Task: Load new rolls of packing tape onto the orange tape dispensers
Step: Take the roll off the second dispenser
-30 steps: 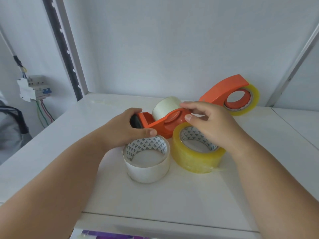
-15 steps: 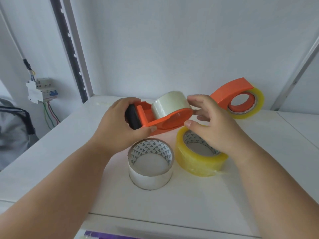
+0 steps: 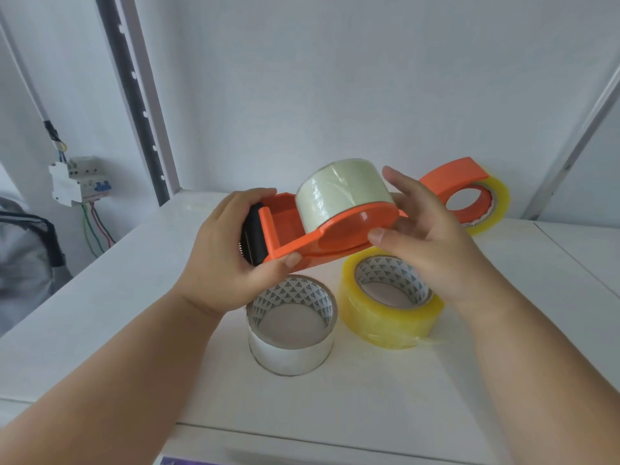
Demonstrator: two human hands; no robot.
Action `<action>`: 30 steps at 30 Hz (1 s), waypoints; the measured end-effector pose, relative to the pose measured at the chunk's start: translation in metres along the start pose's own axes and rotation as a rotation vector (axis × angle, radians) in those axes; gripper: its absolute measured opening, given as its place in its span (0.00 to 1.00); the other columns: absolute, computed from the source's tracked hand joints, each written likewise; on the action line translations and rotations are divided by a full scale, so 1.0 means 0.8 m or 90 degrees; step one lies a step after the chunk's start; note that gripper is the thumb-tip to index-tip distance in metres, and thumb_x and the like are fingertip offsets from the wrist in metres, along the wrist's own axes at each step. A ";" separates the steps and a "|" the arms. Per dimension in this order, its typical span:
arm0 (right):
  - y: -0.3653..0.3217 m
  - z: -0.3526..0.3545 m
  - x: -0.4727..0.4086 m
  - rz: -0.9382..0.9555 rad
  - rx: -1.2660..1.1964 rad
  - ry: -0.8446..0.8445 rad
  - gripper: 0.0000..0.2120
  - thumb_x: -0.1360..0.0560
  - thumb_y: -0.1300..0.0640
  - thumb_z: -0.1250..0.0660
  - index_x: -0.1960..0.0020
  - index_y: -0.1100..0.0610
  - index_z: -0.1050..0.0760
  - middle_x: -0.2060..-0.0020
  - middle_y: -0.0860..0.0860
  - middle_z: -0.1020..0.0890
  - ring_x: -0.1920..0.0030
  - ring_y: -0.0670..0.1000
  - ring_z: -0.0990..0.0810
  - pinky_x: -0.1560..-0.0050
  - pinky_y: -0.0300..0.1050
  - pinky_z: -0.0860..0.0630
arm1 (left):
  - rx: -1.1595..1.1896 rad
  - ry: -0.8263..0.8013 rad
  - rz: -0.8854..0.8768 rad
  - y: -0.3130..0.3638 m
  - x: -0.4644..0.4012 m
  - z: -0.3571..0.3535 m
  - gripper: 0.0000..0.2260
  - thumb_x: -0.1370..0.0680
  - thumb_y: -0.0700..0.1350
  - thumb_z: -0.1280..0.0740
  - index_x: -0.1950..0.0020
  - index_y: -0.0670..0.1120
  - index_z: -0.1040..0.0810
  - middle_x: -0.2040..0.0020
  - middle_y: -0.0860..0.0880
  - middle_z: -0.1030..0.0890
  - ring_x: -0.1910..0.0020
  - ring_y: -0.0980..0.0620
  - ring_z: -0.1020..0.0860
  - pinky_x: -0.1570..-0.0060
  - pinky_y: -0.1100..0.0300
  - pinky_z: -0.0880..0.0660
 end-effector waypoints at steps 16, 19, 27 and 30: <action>0.002 -0.005 0.003 -0.021 -0.099 -0.078 0.33 0.45 0.51 0.20 0.45 0.44 0.32 0.56 0.46 0.17 0.55 0.48 0.18 0.54 0.45 0.22 | 0.078 -0.048 0.050 -0.013 0.000 -0.002 0.35 0.28 0.70 0.44 0.32 0.47 0.31 0.38 0.49 0.24 0.38 0.53 0.26 0.43 0.55 0.27; -0.004 -0.014 0.003 -0.024 -0.003 0.016 0.28 0.39 0.55 0.23 0.46 0.43 0.34 0.50 0.47 0.18 0.58 0.45 0.17 0.57 0.42 0.22 | -0.025 0.099 0.049 -0.009 -0.004 0.000 0.29 0.26 0.59 0.36 0.31 0.45 0.33 0.37 0.50 0.26 0.40 0.57 0.27 0.44 0.65 0.29; -0.013 -0.055 -0.001 0.009 0.162 0.119 0.38 0.40 0.49 0.21 0.40 0.43 0.41 0.43 0.40 0.28 0.59 0.39 0.18 0.57 0.37 0.22 | -0.020 0.085 -0.070 0.016 -0.005 -0.018 0.25 0.22 0.50 0.38 0.28 0.41 0.38 0.33 0.42 0.26 0.33 0.51 0.28 0.36 0.69 0.33; -0.015 -0.056 -0.001 0.002 0.151 0.090 0.41 0.43 0.44 0.20 0.39 0.42 0.41 0.41 0.38 0.29 0.54 0.39 0.18 0.52 0.39 0.20 | -0.005 0.030 -0.027 0.017 -0.004 -0.019 0.33 0.23 0.60 0.41 0.26 0.40 0.42 0.34 0.38 0.26 0.33 0.45 0.28 0.36 0.67 0.33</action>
Point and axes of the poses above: each hand's wrist, its own x-axis away from the middle knuckle, its own z-axis out of the back of the hand, y = z × x, the point moved 2 cm from there along -x, towards the middle knuckle
